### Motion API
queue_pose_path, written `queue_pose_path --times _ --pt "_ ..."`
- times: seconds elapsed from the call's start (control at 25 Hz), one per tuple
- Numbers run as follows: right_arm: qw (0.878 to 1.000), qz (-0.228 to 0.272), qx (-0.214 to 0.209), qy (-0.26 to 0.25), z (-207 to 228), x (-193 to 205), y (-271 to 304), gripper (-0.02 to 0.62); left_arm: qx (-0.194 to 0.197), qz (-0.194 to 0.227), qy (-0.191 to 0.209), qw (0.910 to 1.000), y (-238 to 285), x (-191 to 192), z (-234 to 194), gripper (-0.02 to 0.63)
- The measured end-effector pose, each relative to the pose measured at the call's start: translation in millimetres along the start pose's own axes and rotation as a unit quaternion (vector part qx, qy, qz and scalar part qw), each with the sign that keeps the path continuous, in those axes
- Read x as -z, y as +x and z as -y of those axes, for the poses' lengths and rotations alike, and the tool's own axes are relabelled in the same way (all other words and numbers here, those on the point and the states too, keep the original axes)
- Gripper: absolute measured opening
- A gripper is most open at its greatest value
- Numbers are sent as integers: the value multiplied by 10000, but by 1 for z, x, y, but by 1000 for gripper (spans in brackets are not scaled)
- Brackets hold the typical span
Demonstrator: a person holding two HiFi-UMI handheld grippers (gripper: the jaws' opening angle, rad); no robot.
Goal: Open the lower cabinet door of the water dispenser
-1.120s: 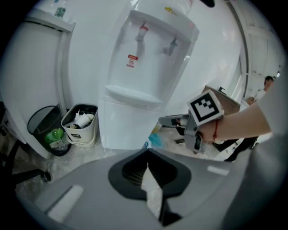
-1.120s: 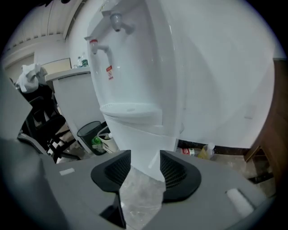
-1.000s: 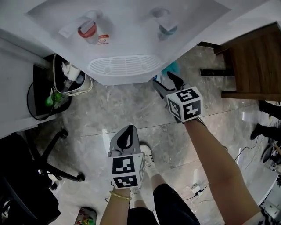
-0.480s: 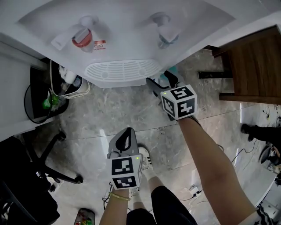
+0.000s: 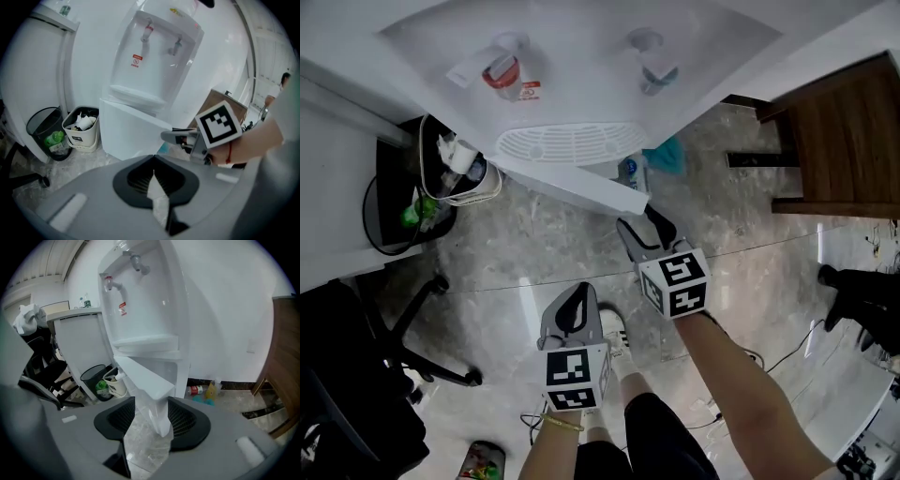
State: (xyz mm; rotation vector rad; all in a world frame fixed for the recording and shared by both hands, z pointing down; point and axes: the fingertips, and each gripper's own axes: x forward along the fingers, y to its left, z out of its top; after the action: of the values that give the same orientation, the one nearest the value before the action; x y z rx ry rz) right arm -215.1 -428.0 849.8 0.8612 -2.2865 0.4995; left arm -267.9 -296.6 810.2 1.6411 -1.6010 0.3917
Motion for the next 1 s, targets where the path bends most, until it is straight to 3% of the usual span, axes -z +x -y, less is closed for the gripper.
queue_pose_path --times 0.2,0.4,0.64,0.76,1.0 --pt "9996 -138 -201 134 -61 32 -26 181 -177 81 -205 9996 -30 22 -17 6" --pt "9978 -266 -569 227 -126 52 -36 113 -485 -14 -239 9985 -56 47 -46 6" --pt "9926 -375 -1148 -108 -199 59 -31 62 -877 17 -449 9951 -82 68 -82 6" --pt "9898 -374 -1351 -273 -227 55 -25 0 -1034 2 -504 9934 -90 74 -97 6" --pt "9873 -410 -1485 -376 -249 53 -18 -2 -1224 75 -723 9898 -99 77 -115 6"
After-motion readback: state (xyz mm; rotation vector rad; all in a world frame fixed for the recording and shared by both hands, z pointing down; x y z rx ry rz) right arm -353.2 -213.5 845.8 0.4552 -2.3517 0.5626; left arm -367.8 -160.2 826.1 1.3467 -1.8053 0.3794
